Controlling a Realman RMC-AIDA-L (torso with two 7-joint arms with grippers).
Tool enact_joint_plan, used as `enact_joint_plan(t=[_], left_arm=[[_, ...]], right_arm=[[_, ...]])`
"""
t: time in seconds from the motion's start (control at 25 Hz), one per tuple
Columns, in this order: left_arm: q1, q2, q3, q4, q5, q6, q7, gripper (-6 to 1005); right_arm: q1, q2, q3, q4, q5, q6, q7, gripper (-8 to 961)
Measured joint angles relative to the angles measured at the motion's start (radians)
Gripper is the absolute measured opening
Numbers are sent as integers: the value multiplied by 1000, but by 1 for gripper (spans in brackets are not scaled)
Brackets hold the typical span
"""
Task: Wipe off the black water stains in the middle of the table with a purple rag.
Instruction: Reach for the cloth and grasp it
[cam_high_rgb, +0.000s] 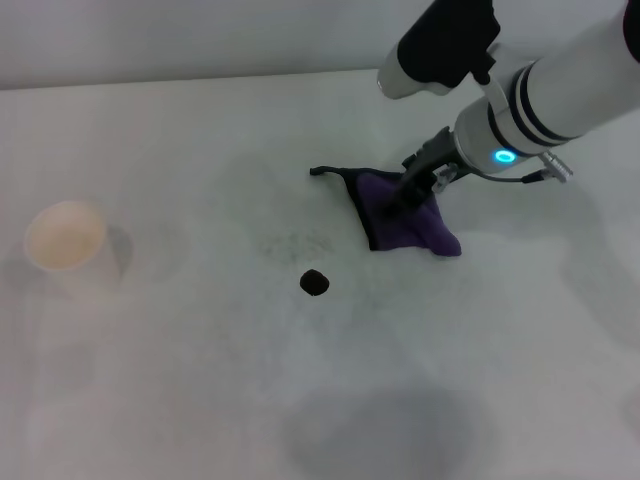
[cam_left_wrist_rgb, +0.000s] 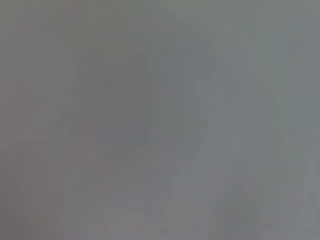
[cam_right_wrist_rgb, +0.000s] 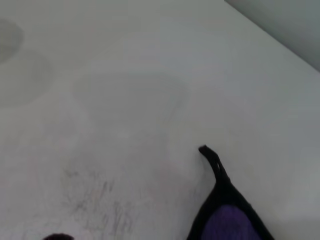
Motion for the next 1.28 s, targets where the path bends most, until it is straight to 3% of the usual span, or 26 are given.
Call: enact_joint_plan(t=[0.64,0.88,1.08,1.28], left_arm=[[-6,-3,2,4,0,0,-1,876],[-7,-3,2,4,0,-3,-4,876],[-8,-3,1,5,0,-4,-4,876],[-8,-3,2,4,0,-8,-4,876]], right_arm=[[-1,2,-9,-88,10,-62,-1,809],[-2,2,-10,-90,11,-67,0,756],[-5,2,-6,-96,33,-75,2,536],[-9,-2,4,-109,60,-97,12,384]])
